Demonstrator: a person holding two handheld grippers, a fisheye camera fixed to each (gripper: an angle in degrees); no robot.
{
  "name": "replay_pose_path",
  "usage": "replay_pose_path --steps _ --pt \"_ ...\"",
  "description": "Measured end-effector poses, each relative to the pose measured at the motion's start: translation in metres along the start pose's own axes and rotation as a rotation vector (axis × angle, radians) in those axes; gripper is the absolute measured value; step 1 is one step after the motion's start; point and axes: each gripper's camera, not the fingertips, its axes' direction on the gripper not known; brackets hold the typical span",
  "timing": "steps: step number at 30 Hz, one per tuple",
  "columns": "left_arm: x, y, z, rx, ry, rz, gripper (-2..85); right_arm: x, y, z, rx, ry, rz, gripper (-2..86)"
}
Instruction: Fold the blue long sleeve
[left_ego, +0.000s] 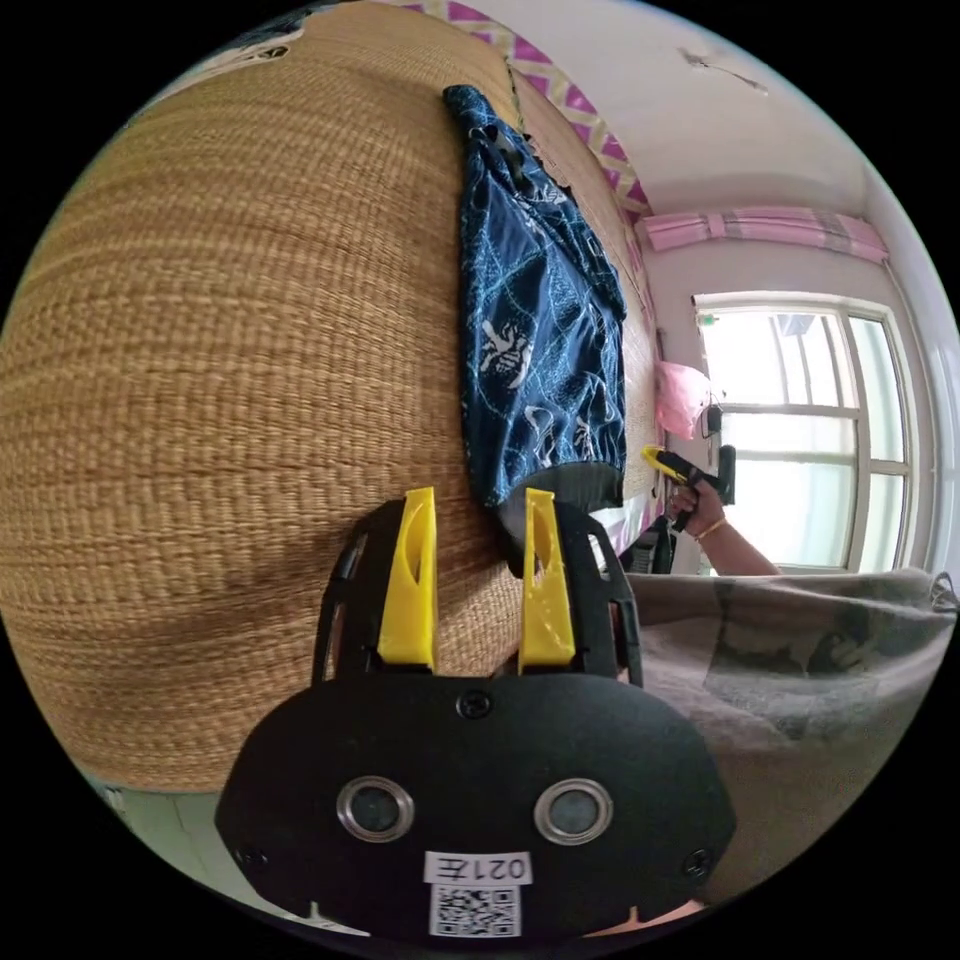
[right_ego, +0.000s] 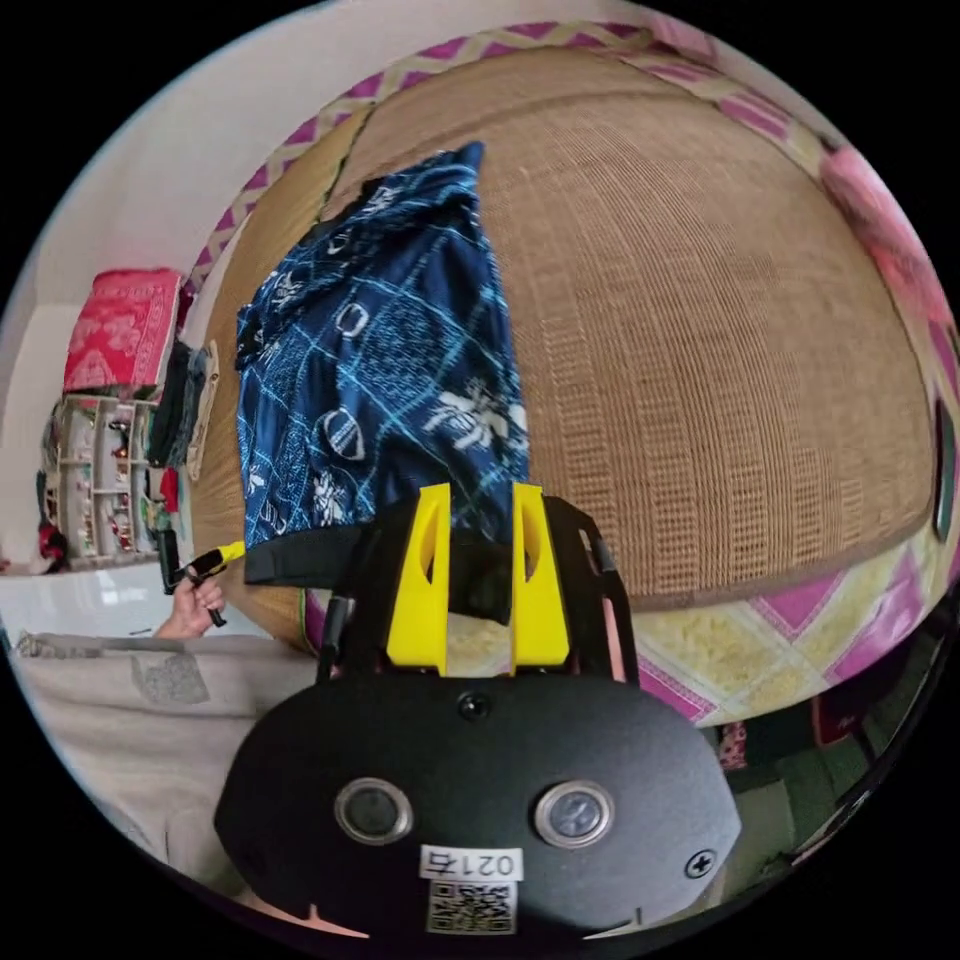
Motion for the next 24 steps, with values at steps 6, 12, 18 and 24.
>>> replay_pose_path --steps 6,12,18,24 --pt "0.008 0.000 0.018 0.026 0.048 -0.046 13.4 0.098 0.007 0.017 -0.105 -0.297 0.104 10.8" --pt "0.009 -0.006 0.032 -0.016 0.047 -0.087 11.1 0.144 0.014 0.043 -0.183 -0.482 0.117 8.9" --pt "-0.011 -0.028 0.044 -0.074 0.164 -0.171 5.8 0.168 0.006 0.066 -0.275 -0.597 0.100 6.7" --pt "-0.021 -0.029 0.037 -0.058 0.184 -0.233 -0.7 0.173 -0.005 0.075 -0.363 -0.542 0.056 1.7"
